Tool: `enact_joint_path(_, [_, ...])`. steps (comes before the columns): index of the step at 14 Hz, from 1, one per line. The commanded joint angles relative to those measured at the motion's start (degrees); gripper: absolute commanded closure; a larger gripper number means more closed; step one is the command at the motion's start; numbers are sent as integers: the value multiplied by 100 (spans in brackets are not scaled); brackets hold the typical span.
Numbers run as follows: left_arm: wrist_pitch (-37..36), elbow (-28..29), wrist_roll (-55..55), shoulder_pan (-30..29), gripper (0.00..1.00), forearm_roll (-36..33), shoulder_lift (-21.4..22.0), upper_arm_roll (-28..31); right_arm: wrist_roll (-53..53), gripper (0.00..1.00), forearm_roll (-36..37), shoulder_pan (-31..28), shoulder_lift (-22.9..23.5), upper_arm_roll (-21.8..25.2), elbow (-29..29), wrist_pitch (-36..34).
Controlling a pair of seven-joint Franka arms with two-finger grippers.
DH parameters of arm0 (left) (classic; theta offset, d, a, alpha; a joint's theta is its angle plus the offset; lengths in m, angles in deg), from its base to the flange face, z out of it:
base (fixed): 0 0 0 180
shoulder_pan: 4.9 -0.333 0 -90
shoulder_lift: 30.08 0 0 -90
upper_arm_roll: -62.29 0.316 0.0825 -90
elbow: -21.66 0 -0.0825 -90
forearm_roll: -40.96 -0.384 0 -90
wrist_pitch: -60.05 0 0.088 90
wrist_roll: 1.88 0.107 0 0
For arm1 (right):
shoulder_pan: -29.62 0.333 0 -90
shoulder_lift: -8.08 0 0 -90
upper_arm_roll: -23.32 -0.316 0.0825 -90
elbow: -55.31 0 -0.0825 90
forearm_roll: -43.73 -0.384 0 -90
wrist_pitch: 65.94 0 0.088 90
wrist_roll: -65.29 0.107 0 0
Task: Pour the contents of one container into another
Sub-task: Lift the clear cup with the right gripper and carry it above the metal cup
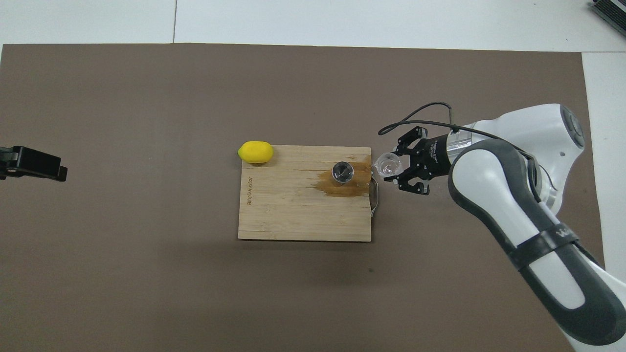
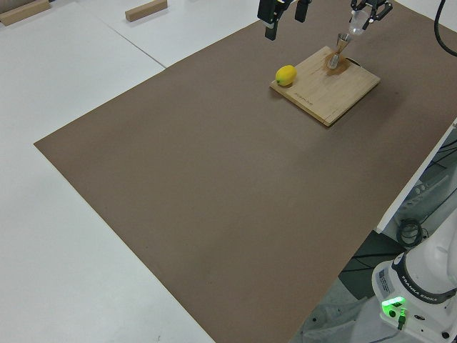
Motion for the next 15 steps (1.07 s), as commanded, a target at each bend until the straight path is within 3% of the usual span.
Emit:
enact_joint_path(1, [55,65,-50,211,0,33,47,241,623,100,726,302,120,14,378,38])
enact_joint_path(7, [55,126,3,-26,0,24,83,110,1503,100,2237,759,366,6,1064,-243])
enact_joint_path(15, [72,196,-32,-88,0,16,127,13,1653,100,3907,1340,375,-3,1153,-436])
